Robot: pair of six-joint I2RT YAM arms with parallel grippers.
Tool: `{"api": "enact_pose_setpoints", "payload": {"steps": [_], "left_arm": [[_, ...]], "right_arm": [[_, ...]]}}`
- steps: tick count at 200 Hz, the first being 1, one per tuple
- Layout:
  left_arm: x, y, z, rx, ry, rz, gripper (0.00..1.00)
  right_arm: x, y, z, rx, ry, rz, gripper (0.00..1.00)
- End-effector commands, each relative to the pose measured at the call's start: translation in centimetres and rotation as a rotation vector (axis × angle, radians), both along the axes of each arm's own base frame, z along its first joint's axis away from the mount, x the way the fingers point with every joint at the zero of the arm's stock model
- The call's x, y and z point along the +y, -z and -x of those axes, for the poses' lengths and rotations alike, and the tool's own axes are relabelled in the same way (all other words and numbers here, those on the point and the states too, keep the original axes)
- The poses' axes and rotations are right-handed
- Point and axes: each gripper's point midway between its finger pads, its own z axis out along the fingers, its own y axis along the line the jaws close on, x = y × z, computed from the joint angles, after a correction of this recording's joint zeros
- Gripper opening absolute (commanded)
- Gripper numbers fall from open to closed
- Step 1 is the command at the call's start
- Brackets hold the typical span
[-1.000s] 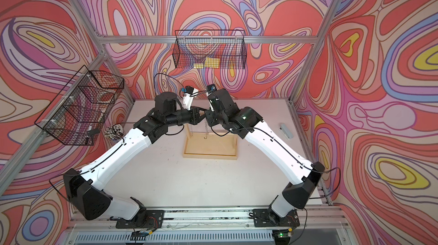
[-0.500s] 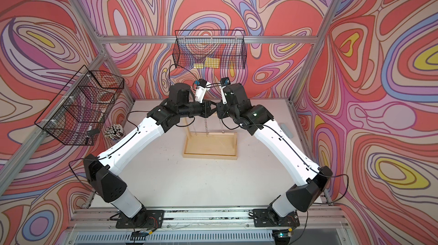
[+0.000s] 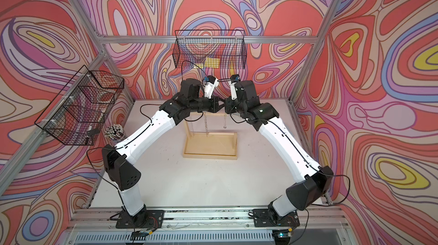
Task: Hang the necklace on the jewelry display stand
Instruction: Hang the necklace on the stand.
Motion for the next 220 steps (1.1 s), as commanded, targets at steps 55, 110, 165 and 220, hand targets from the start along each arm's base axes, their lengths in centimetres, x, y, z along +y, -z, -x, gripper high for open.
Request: {"api": "enact_pose_setpoints", "payload": {"steps": [55,110,165,220], "left_arm": [[-1.1,0.7,0.3,0.033,0.033,-0.008,0.0],[-0.3,1.8,-0.4,0.031,-0.023,-0.05,0.0],[1.0,2.3,-1.4,0.016,-0.103,-0.091,0.0],[3.2,3.6,-3.2,0.033,-0.213,-0.128,0.0]], "right_arm": [[-3.3,0.5,-1.6,-0.03,0.116,0.025,0.0],[-1.9,2.3,-2.6,0.015,0.071,0.012,0.0],[-0.5,4.3,-3.7,0.062,0.034,0.003,0.0],[0.4,5.3,-4.1,0.089,0.005,-0.006,0.0]]}}
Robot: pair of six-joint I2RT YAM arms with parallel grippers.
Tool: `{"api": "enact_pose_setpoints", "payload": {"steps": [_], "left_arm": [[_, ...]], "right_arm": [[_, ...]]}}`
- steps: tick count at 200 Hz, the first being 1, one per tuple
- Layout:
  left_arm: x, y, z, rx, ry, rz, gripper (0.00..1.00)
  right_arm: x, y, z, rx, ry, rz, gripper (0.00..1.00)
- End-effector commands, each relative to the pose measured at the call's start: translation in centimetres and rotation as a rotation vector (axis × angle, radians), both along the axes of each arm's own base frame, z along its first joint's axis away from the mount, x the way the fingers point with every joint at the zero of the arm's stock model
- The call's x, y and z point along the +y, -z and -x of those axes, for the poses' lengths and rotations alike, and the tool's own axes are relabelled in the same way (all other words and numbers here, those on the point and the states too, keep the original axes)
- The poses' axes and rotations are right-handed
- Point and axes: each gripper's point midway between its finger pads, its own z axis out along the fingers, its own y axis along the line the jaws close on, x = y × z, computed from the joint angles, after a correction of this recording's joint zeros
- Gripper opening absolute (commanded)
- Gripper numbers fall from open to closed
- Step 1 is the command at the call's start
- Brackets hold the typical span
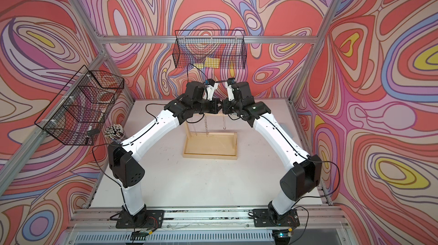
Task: Hang the necklace on the jewelry display stand
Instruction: Hang the necklace on the stand.
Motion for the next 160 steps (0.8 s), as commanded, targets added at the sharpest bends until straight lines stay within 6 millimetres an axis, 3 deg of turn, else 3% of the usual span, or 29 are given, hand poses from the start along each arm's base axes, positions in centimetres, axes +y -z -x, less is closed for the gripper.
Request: {"api": "enact_pose_setpoints", "payload": {"steps": [1,18,42,64,95,160], "left_arm": [[1.6,-0.4,-0.5,-0.008,-0.056,-0.009,0.0],[2.8,-0.3,-1.3,0.004,-0.094,-0.001,0.0],[3.6,-0.2,-1.8,0.009,-0.116,-0.001,0.0],[3.8,-0.1,-2.0,0.005,-0.12,-0.013,0.0],[3.8,0.3,-2.5,0.011,-0.119,-0.024,0.0],[2.9,1.7,-2.7,0.047,-0.077,-0.029,0.01]], "right_arm": [[-1.4,0.6,-1.5,0.005,0.059,0.014,0.0],[-1.3,0.6,-1.3,0.008,0.054,0.013,0.0],[-1.3,0.0,-0.8,-0.005,0.042,-0.002,0.3],[-1.6,-1.0,-0.2,-0.031,0.049,-0.02,0.42],[-2.1,-1.5,0.5,-0.042,0.062,-0.025,0.44],[-2.9,0.3,1.4,-0.002,0.083,-0.005,0.45]]}}
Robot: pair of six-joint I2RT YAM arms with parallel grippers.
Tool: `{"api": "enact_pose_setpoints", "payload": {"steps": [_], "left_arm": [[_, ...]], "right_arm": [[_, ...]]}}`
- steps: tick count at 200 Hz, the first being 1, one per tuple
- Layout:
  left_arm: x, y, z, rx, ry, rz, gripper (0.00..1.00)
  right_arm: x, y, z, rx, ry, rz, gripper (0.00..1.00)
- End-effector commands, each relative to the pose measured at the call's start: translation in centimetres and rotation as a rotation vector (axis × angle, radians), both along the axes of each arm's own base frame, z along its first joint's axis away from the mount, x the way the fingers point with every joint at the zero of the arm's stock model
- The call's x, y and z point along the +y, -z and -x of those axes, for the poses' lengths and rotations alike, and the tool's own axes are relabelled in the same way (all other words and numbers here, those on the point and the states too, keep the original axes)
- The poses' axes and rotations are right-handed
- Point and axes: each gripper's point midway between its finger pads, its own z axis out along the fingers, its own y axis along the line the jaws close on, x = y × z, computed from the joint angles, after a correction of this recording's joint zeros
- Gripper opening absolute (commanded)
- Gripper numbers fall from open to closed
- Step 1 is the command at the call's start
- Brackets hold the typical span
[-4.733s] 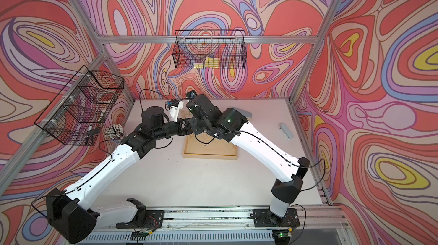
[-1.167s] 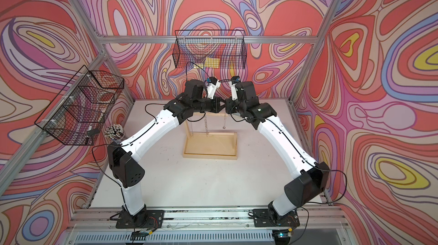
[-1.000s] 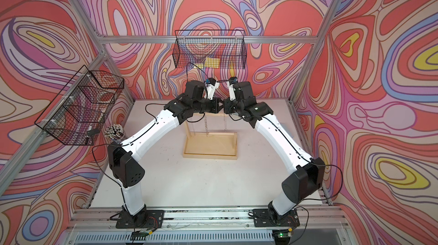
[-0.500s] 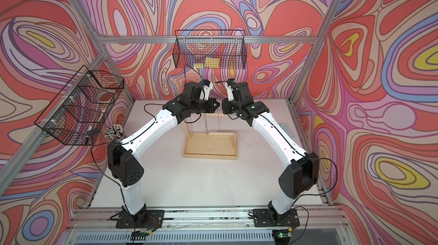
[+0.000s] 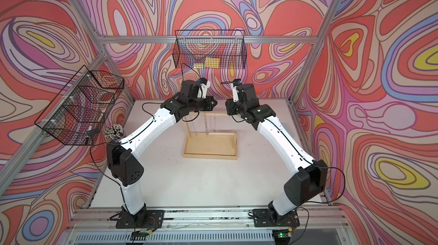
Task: Hang the necklace on the jewelry display stand
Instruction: Hang the necklace on the stand.
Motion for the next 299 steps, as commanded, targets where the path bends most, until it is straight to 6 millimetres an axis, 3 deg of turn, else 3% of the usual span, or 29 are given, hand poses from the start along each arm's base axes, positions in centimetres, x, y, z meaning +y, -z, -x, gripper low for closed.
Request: {"api": "enact_pose_setpoints", "payload": {"steps": [1,53,99,124,153,179,271,289,299], "left_arm": [[-0.3,0.8,-0.1,0.021,0.027,-0.012,0.01],[-1.3,1.2,0.9,0.056,0.087,0.015,0.03],[-0.8,1.9,1.5,0.066,0.073,0.024,0.05],[-0.7,1.9,1.7,0.067,0.071,0.021,0.11],[-0.6,1.6,1.7,0.059,0.072,0.014,0.26],[-0.5,0.6,1.7,0.04,0.074,0.013,0.46],[1.0,-5.0,3.5,-0.063,0.074,0.032,0.57],[1.6,-5.5,4.2,-0.06,0.071,0.025,0.63],[2.1,-5.7,4.8,-0.051,0.067,0.012,0.66]], "right_arm": [[-0.6,0.3,0.5,0.005,0.022,0.005,0.45],[-0.9,0.9,0.8,0.015,0.03,0.003,0.45],[-1.1,1.0,1.2,0.017,0.038,0.007,0.45],[-1.3,1.4,1.4,0.028,0.039,0.013,0.45],[-1.4,1.1,1.7,0.025,0.043,0.008,0.45],[-1.5,0.9,1.9,0.024,0.041,0.004,0.45],[-2.0,-0.8,2.7,0.007,0.05,0.004,0.44],[-2.5,-1.0,3.1,0.008,0.057,0.022,0.48],[-2.6,-1.2,3.6,-0.003,0.047,0.027,0.57]]}}
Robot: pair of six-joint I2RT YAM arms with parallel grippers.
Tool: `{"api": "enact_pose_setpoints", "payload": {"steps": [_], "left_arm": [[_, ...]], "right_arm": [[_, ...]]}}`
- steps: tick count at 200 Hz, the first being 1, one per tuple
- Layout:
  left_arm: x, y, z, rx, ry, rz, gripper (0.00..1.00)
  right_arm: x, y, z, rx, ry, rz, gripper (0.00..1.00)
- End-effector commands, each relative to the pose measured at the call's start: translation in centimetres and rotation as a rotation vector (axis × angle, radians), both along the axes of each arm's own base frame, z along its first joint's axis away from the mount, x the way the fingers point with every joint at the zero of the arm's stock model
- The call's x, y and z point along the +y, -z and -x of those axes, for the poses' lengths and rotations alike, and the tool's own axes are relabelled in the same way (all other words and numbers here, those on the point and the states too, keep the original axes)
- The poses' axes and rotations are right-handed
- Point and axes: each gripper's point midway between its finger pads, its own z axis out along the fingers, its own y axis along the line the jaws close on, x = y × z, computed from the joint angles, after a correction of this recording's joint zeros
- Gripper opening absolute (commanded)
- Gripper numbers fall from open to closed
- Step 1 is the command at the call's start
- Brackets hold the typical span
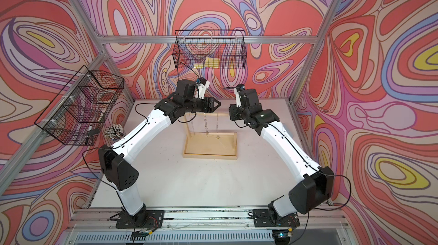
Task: Hang the necklace on the jewelry display stand
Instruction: Hang the necklace on the stand, then reset both arms
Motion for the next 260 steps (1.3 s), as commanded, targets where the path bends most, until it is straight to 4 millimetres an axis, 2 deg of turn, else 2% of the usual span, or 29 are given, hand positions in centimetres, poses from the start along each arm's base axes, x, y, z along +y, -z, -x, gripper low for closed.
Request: {"api": "enact_pose_setpoints", "payload": {"steps": [1,12,27,48,71,85,105,126,140,164,203,225,238,240,245,260], "left_arm": [[1.6,-2.7,1.6,-0.036,-0.008,-0.014,0.66],[2.6,-2.5,2.5,-0.025,-0.022,-0.046,0.7],[4.8,-1.8,3.6,-0.019,-0.077,-0.103,0.78],[8.0,0.4,5.2,0.005,-0.152,-0.196,0.92],[11.4,3.9,6.8,0.062,-0.235,-0.298,0.99],[13.6,6.3,7.6,0.103,-0.295,-0.331,0.99],[17.2,9.4,8.1,0.155,-0.432,-0.311,0.99],[21.1,12.2,8.6,0.188,-0.555,-0.368,0.99],[22.0,13.2,8.6,0.139,-0.553,-0.424,0.99],[22.8,16.0,8.7,0.031,-0.511,-0.503,0.99],[25.0,15.9,8.4,-0.241,-0.535,-0.57,0.99],[27.4,16.9,7.6,-0.276,-0.622,-0.612,0.99],[28.5,17.4,7.0,-0.297,-0.653,-0.619,0.99],[28.8,18.5,7.3,-0.286,-0.648,-0.634,0.99],[29.0,19.1,7.2,-0.292,-0.644,-0.646,0.99],[30.0,19.4,6.7,-0.333,-0.677,-0.636,0.98]], "right_arm": [[-1.0,-2.1,1.2,-0.045,0.009,0.008,0.58],[-1.7,-2.2,1.6,-0.066,0.037,0.003,0.7],[-3.0,-2.2,2.2,-0.111,0.091,0.012,0.92],[-4.6,-0.6,2.4,-0.123,0.161,0.053,0.98],[-6.3,2.8,1.9,-0.096,0.25,0.131,0.98],[-5.9,4.2,2.1,-0.119,0.212,0.131,0.98],[-5.3,3.8,3.2,-0.35,0.141,0.047,0.98],[-7.7,3.9,5.3,-0.566,0.224,0.008,0.98],[-9.3,4.0,5.8,-0.572,0.284,0.082,0.98],[-10.1,5.1,4.9,-0.486,0.322,0.18,0.98],[-14.5,7.6,5.1,-0.565,0.505,0.189,0.98],[-17.1,9.8,4.6,-0.538,0.572,0.193,0.98],[-17.7,11.1,4.0,-0.52,0.566,0.201,0.98],[-17.8,11.3,3.9,-0.515,0.563,0.206,0.98],[-17.8,11.8,3.7,-0.505,0.557,0.224,0.98],[-18.1,12.9,3.3,-0.525,0.566,0.225,0.98]]}}
